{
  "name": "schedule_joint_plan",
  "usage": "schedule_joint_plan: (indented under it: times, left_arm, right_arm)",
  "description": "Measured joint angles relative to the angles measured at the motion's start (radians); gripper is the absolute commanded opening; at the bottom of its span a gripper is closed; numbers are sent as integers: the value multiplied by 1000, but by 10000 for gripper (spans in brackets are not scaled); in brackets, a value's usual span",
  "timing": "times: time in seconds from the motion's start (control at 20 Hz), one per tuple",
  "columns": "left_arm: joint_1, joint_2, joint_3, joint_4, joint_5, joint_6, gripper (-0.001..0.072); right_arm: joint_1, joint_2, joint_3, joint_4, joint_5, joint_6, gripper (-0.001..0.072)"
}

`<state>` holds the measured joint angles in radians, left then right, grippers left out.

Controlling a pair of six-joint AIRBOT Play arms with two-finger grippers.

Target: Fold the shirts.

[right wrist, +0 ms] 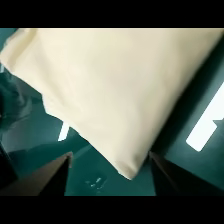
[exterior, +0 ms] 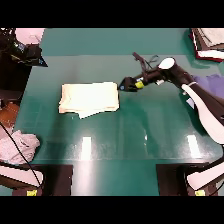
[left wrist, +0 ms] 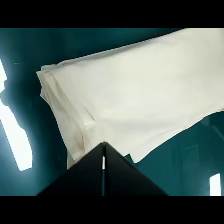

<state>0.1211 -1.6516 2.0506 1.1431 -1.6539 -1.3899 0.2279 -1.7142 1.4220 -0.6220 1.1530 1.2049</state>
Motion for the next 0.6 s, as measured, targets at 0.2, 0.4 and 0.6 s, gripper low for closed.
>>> schedule_joint_plan:
  times: [0.2, 0.4, 0.6]
  left_arm:
    - [-1, 0, 0, -2, 10, 0, 24]
    - [-12, 0, 0, -4, 15, 0, 24]
    - [-24, 0, 0, -10, 19, 2, 24]
  right_arm:
    - [-17, 4, -132, 69, -79, 12, 687]
    - [33, -51, -151, 156, -158, -9, 685]
    - [101, -129, -65, 214, -192, -17, 596]
